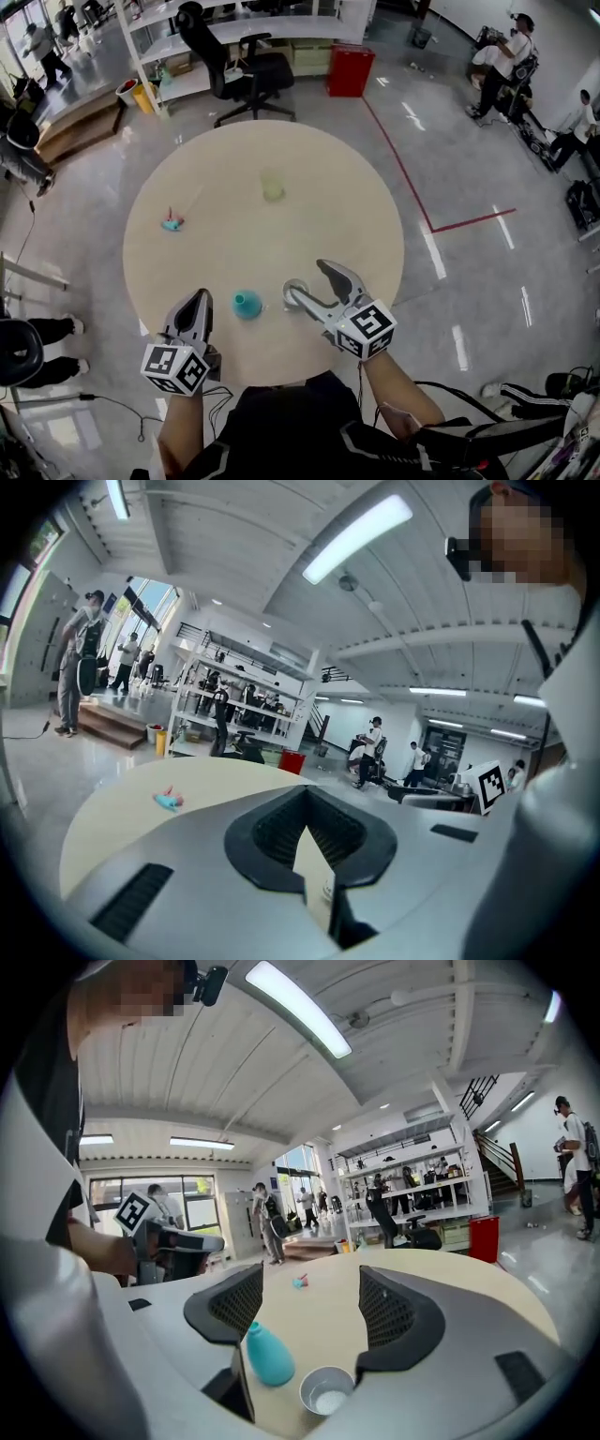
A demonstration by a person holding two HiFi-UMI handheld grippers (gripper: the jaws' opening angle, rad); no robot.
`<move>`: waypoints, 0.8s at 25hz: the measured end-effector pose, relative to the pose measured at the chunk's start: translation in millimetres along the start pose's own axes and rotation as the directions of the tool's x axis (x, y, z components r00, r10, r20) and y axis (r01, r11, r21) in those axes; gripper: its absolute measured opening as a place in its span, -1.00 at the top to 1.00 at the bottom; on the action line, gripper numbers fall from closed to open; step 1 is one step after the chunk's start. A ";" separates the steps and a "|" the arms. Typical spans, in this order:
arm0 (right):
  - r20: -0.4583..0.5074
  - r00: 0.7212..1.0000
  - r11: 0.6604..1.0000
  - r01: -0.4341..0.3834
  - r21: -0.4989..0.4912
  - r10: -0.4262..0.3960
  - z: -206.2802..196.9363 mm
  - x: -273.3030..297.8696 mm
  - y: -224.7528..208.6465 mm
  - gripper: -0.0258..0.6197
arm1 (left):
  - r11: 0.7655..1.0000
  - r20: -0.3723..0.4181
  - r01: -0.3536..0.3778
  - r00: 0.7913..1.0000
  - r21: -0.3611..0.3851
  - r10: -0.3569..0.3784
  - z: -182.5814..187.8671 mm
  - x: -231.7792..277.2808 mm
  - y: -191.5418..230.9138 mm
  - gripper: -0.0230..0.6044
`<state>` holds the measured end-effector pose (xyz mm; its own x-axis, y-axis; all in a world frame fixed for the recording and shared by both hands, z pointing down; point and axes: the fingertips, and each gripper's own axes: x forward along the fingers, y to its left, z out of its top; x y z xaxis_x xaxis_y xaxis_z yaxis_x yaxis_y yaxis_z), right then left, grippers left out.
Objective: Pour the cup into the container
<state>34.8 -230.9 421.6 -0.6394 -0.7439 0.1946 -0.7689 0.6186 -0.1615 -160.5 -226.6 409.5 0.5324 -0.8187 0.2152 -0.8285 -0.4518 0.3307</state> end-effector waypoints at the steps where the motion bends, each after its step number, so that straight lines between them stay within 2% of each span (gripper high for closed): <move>1: -0.021 1.000 1.000 -0.013 0.003 0.013 -11.0 3.1 -3.9 -0.02 | 1.000 -0.011 -0.024 1.000 -0.012 0.024 -8.2 0.8 5.9 0.94; 4: -0.102 0.994 0.998 -0.048 0.029 0.050 -57.6 15.5 -12.1 -0.13 | 0.992 -0.056 -0.116 0.992 -0.049 0.113 -42.5 2.0 31.5 0.94; 7: -0.162 0.983 0.997 -0.077 0.032 0.081 -91.7 24.5 -15.9 -0.18 | 0.981 -0.100 -0.175 0.981 -0.079 0.166 -71.2 5.8 50.3 0.94; 13: -0.249 0.959 0.990 -0.125 0.060 0.136 -145.8 29.2 -15.1 -0.27 | 0.970 -0.189 -0.222 0.961 -0.099 0.201 -124.5 15.1 67.2 0.94; 20: -0.306 0.945 0.993 -0.099 0.068 0.116 -199.7 29.3 -18.9 -0.27 | 0.958 -0.264 -0.249 0.942 -0.143 0.206 -172.0 18.8 75.9 0.94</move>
<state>30.6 -213.9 623.6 -0.6929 -0.5541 0.4613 -0.6997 0.6711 -0.2450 -183.5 -215.3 596.7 0.3770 -0.7707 0.5137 -0.9016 -0.1782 0.3942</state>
